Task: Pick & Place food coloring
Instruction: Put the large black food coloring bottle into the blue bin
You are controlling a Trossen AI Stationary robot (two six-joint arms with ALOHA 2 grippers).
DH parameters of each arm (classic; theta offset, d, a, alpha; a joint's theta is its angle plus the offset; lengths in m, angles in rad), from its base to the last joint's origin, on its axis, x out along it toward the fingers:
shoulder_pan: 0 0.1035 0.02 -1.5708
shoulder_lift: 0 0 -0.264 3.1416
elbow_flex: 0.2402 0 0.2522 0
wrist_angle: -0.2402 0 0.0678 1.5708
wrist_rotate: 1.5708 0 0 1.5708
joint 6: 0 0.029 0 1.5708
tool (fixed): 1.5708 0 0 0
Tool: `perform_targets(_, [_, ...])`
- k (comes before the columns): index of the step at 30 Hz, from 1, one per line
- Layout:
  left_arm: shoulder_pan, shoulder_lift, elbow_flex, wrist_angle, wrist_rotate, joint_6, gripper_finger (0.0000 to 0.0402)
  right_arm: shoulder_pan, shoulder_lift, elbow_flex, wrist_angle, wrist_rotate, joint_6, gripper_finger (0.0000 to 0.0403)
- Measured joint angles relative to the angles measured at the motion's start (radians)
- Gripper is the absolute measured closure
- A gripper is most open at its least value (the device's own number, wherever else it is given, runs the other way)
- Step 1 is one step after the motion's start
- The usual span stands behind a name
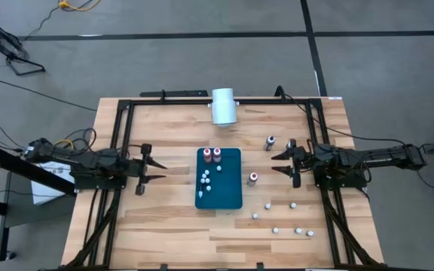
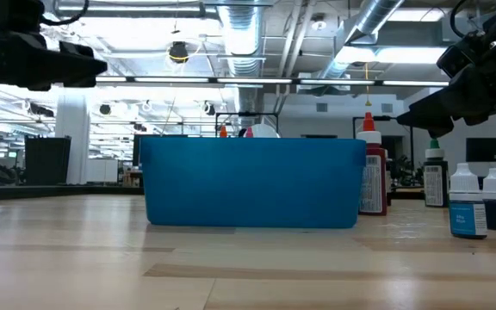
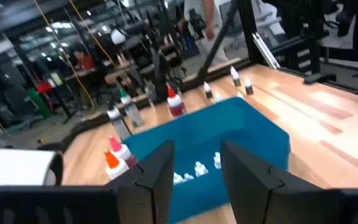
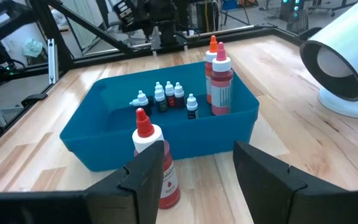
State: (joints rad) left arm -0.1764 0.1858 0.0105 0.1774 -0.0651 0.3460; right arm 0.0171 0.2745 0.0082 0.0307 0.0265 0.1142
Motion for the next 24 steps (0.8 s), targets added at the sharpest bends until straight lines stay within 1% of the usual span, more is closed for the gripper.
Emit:
perform_targets(5, [0.001,-0.186,0.000,-0.132,-0.015,0.018,0.0278,0.000,0.000,0.000,0.000,0.000,0.000,0.0219])
perform_targets(24, [0.002,-0.167,-0.002,-0.130,-0.019,0.011,0.0278,0.000,0.000,0.000,0.000,0.000,0.000,0.0219])
